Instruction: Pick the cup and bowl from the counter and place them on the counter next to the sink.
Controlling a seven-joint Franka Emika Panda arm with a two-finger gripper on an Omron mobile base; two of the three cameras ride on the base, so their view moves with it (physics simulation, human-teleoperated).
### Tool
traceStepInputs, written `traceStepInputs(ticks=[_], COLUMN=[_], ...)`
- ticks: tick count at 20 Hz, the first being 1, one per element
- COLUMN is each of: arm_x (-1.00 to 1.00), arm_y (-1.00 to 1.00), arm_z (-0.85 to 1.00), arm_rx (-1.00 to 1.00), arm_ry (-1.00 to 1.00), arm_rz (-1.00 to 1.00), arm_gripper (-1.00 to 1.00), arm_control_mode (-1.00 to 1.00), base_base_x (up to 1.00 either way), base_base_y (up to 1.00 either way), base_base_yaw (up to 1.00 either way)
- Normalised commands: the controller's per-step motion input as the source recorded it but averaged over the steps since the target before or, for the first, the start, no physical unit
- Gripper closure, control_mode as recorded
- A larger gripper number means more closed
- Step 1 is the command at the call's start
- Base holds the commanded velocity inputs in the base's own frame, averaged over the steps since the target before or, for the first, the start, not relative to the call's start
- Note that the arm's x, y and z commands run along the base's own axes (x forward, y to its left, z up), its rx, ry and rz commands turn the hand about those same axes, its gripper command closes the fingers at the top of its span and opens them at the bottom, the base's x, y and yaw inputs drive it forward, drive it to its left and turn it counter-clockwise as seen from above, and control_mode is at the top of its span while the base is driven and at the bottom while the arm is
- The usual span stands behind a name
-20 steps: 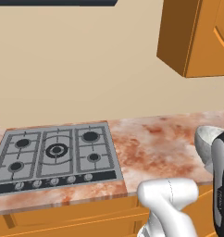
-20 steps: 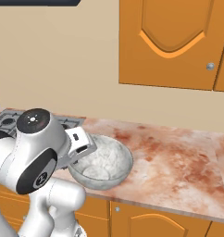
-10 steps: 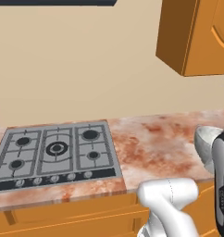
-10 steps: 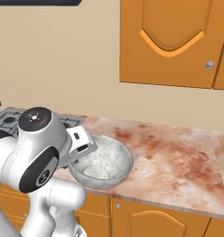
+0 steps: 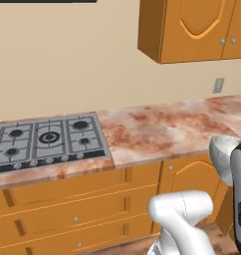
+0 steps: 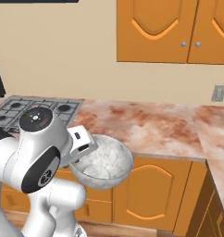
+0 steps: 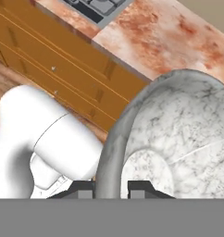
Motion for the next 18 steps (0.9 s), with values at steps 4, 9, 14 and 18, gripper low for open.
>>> traceStepInputs(ticks=[4, 9, 14, 18], arm_x=[0.00, 0.00, 0.00, 0.00], arm_y=[0.00, 0.00, 0.00, 0.00], arm_z=[0.00, 0.00, 0.00, 0.00], arm_rx=[0.00, 0.00, 0.00, 0.00], arm_ry=[0.00, 0.00, 0.00, 0.00], arm_rz=[0.00, 0.00, 0.00, 0.00], arm_gripper=[1.00, 1.00, 1.00, 1.00], arm_control_mode=[1.00, 1.00, 1.00, 1.00], base_base_x=[-0.14, -0.04, 0.00, -0.01], base_base_y=[0.15, 0.27, 0.25, 0.28], base_base_yaw=[-0.50, -0.54, -0.57, -0.59])
